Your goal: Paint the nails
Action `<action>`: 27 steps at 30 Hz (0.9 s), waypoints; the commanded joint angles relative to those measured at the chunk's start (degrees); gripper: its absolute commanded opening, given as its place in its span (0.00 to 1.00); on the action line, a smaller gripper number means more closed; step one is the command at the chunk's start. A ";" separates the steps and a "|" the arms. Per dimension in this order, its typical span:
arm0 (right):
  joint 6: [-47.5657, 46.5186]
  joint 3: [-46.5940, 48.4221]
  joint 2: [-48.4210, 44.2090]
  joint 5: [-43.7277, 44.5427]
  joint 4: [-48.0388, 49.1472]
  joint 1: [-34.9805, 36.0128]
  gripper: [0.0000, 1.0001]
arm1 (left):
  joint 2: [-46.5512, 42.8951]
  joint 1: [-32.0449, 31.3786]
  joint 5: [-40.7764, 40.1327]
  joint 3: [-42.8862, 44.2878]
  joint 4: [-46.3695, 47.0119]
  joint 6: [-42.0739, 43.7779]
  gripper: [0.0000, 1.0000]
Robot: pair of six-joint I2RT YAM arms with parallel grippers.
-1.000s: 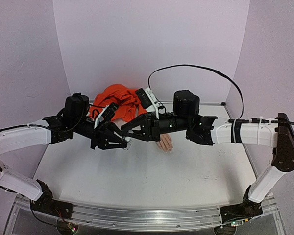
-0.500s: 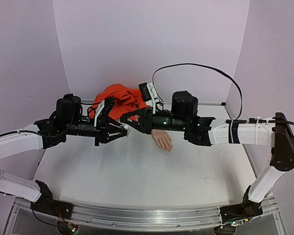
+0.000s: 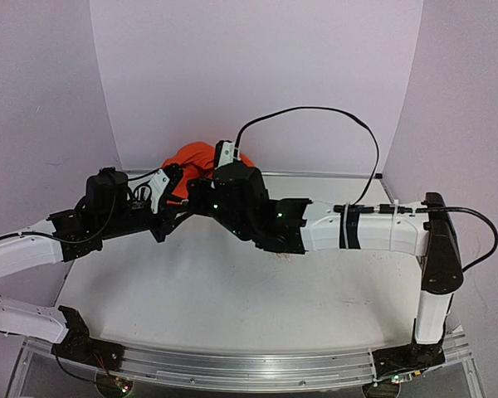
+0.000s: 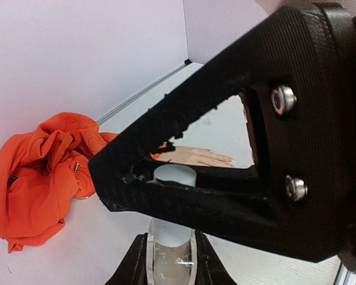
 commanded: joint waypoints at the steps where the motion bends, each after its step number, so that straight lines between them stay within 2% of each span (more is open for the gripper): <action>1: -5.43 -1.29 -4.29 -6.25 0.64 2.55 0.30 | -1.05 2.01 -6.75 1.19 5.97 -0.25 0.00; 2: -7.31 -2.50 -5.24 -7.78 0.73 1.83 0.46 | -1.12 2.04 -4.35 1.19 6.00 -0.31 0.00; 3: -9.03 -3.96 -7.05 -9.55 0.82 0.77 0.56 | -1.01 2.07 -2.35 1.19 5.95 -0.57 0.00; 8: -16.51 -16.37 -17.56 -24.48 3.40 -6.24 0.84 | 0.93 2.13 9.13 2.14 5.88 -0.40 0.00; 11: -20.40 -25.10 -24.00 -38.36 8.49 -11.32 0.95 | 2.68 2.26 23.38 3.59 5.30 0.51 0.00; 14: -22.05 -30.45 -27.81 -54.05 11.81 -15.40 0.96 | 4.22 2.26 38.03 4.78 5.24 0.35 0.00; 17: -23.37 -31.99 -29.05 -63.94 13.41 -15.81 0.92 | 6.75 2.26 47.91 6.38 5.24 -1.70 0.00; 22: -22.75 -31.21 -26.82 -72.19 15.68 -15.80 0.76 | 10.64 2.26 56.96 8.75 5.25 -4.27 0.00; 27: -22.20 -28.46 -22.85 -75.22 17.08 -14.95 0.61 | 11.72 2.26 59.23 9.27 5.24 -5.30 0.00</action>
